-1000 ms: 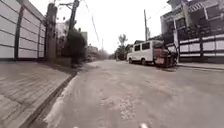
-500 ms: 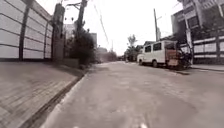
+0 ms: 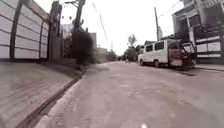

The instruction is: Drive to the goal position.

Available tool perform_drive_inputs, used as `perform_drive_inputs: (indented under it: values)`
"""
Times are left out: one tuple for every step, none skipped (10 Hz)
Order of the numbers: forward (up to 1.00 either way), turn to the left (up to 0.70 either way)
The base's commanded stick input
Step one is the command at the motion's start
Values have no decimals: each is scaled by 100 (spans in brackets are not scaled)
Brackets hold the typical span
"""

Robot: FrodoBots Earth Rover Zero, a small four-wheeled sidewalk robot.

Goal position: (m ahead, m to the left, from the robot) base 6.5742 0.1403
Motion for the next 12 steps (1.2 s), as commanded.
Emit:
perform_drive_inputs:
  values:
    - [70, 0]
    - [70, 0]
    - [70, 0]
    - [70, 0]
    - [70, 0]
    - [70, 0]
    - [70, 0]
    - [70, 0]
    - [70, 0]
    - [70, 0]
    - [70, 0]
    - [70, 0]
